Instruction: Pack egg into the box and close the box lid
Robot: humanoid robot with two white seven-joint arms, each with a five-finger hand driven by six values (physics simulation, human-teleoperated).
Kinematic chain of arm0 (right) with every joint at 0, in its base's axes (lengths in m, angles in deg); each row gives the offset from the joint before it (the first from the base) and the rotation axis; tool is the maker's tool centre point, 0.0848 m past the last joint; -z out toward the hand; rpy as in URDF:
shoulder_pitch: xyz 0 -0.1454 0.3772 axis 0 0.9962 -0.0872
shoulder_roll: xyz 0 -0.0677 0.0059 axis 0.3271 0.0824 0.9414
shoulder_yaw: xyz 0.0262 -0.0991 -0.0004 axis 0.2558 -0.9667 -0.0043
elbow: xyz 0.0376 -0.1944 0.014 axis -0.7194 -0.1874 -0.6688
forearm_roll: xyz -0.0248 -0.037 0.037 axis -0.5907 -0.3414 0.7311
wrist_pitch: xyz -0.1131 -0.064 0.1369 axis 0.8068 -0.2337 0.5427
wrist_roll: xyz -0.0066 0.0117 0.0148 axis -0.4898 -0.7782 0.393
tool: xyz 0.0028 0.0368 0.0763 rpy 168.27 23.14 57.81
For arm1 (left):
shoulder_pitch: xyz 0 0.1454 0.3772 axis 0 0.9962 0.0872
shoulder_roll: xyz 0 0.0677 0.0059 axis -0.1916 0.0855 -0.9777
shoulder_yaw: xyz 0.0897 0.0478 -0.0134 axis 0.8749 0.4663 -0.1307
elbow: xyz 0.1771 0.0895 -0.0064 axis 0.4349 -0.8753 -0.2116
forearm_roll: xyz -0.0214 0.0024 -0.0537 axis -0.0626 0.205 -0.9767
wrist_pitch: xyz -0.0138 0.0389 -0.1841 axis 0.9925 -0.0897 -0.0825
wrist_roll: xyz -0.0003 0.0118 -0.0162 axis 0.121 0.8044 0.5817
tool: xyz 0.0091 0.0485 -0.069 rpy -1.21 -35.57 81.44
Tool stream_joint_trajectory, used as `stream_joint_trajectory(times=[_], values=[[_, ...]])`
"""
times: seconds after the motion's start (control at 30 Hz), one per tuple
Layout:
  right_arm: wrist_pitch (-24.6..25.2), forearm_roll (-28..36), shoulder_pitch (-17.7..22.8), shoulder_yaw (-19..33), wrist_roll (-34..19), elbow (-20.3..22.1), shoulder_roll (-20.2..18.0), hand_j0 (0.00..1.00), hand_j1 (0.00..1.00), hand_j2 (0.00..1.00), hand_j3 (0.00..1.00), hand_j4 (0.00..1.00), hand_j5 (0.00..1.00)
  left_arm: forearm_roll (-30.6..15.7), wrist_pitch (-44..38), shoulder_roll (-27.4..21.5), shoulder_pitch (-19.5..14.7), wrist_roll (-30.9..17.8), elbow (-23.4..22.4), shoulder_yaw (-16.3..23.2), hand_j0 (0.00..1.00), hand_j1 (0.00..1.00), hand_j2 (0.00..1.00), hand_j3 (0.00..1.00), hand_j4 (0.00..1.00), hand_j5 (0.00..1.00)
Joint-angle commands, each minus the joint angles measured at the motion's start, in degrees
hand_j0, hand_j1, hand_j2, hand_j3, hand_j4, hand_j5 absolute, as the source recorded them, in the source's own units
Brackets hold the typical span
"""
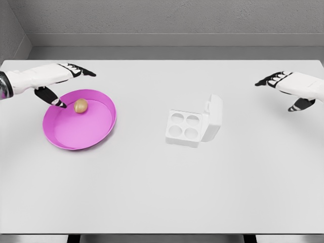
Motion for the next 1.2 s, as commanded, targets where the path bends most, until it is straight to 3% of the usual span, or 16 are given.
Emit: stream_joint_trajectory(times=[0.0,0.07,0.13,0.23,0.3,0.37,0.47,0.57,0.67,1.17], values=[[0.05,1.41,0.00,-0.26,-0.91,0.26,-0.62,1.00,1.00,1.00,1.00,1.00,1.00,-1.01,-0.17,0.15,0.00,0.03,0.12,-0.15,1.00,1.00,1.00,1.00,1.00,1.00],[0.05,1.41,-0.18,-0.17,-1.44,0.35,-0.97,1.00,1.00,1.00,1.00,1.00,1.00,-4.79,-0.17,-0.03,0.44,0.03,2.15,0.02,1.00,1.00,1.00,1.00,1.00,1.00],[0.05,1.41,-0.18,0.00,-1.44,-0.18,-0.88,1.00,1.00,1.00,1.00,1.00,1.00,-5.58,-0.17,-0.47,0.88,0.03,2.59,0.11,1.00,1.00,1.00,1.00,1.00,1.00],[0.05,1.24,-0.35,0.71,-3.81,-1.32,-0.09,1.00,1.00,1.00,1.00,1.00,1.00,-9.28,-0.17,-3.46,0.97,0.03,4.87,3.54,1.00,1.00,1.00,1.00,1.00,1.00],[0.05,1.24,-0.62,1.23,-4.25,-0.88,-0.18,1.00,1.00,1.00,1.00,1.00,1.00,-8.57,-0.17,-3.54,1.41,0.03,4.35,5.12,1.00,1.00,1.00,1.00,1.00,1.00],[0.05,1.33,-0.97,1.58,-8.73,-0.97,1.05,1.00,1.00,1.00,1.00,1.00,1.00,-7.25,-0.17,-3.98,1.76,0.03,4.26,5.21,1.00,1.00,1.00,1.00,1.00,1.00],[0.05,1.33,0.09,6.86,-12.25,-0.88,1.23,1.00,1.00,1.00,1.00,1.00,1.00,-3.12,-0.17,-3.90,1.41,0.03,3.99,4.95,1.00,1.00,1.00,1.00,1.00,1.00],[0.05,1.33,0.53,7.04,-12.25,-0.18,1.40,1.00,1.00,1.00,1.00,1.00,1.00,-2.60,-0.17,-3.81,1.32,0.03,2.41,5.03,1.00,1.00,1.00,1.00,1.00,1.00],[0.05,1.33,0.88,7.04,-12.34,0.44,1.58,1.00,1.00,1.00,1.00,1.00,1.00,1.45,-0.17,-2.67,0.70,0.03,0.22,4.59,1.00,1.00,1.00,1.00,1.00,1.00],[0.05,1.33,1.93,7.12,-15.32,1.05,2.90,1.00,1.00,1.00,1.00,1.00,1.00,1.62,-0.17,-0.56,-0.18,0.03,-3.12,4.51,1.00,1.00,1.00,1.00,1.00,1.00]])
